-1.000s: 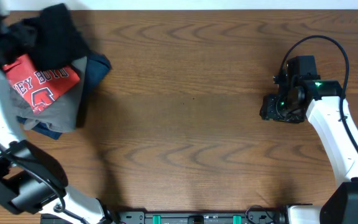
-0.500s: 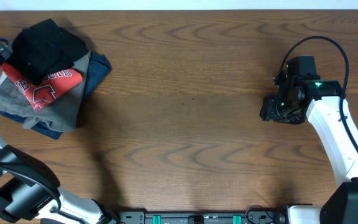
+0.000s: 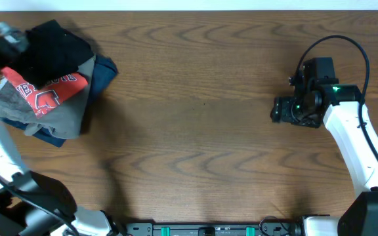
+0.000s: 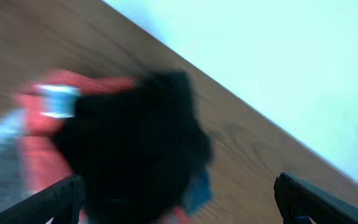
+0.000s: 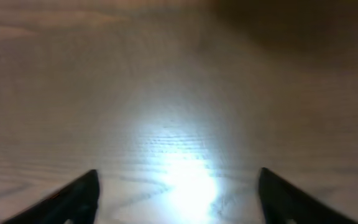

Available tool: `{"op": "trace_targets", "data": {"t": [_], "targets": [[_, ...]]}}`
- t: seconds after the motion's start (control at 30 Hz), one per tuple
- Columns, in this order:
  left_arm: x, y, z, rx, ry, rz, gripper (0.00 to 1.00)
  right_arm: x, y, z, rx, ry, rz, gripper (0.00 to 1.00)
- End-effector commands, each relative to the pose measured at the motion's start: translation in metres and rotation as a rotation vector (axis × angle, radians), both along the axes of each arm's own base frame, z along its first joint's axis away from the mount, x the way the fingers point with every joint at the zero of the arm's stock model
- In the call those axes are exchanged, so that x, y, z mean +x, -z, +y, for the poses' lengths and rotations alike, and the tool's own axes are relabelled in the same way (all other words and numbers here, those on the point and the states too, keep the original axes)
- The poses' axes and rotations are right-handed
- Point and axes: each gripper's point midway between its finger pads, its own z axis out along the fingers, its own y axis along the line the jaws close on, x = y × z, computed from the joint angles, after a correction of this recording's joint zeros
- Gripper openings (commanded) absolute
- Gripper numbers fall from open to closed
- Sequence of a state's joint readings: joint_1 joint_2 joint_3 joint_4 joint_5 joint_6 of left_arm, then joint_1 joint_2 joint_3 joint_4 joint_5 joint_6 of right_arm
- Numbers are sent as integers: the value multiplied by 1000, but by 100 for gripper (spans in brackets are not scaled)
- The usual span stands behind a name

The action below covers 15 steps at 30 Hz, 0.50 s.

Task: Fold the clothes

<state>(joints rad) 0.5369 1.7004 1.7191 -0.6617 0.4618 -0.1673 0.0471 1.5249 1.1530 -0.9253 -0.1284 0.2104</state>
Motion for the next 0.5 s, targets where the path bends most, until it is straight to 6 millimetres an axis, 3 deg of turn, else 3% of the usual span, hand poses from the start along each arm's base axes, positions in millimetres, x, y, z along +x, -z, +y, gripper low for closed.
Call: {"op": "trace_targets", "data": {"t": [0.0,0.1,0.2,0.27,0.37,0.47], "targets": [[9,6,-53,59,110,56,98,12,-10,15,83,11,-50,96],[4,25,-98,76,175,167,98,22,-17,27,149,-14,-94,99],[-13,44,-145,59,273,286,98,28,-21,31,173,-24,-125,99],[-26,53,-166,54,318,356,98,35,-23,29,161,-21,-155,99],[-51,67,-185,63,357,479,98,45,-25,20,115,-8,-197,99],[-83,78,-191,48,374,618,98,40,-23,20,119,-22,-177,99]]}}
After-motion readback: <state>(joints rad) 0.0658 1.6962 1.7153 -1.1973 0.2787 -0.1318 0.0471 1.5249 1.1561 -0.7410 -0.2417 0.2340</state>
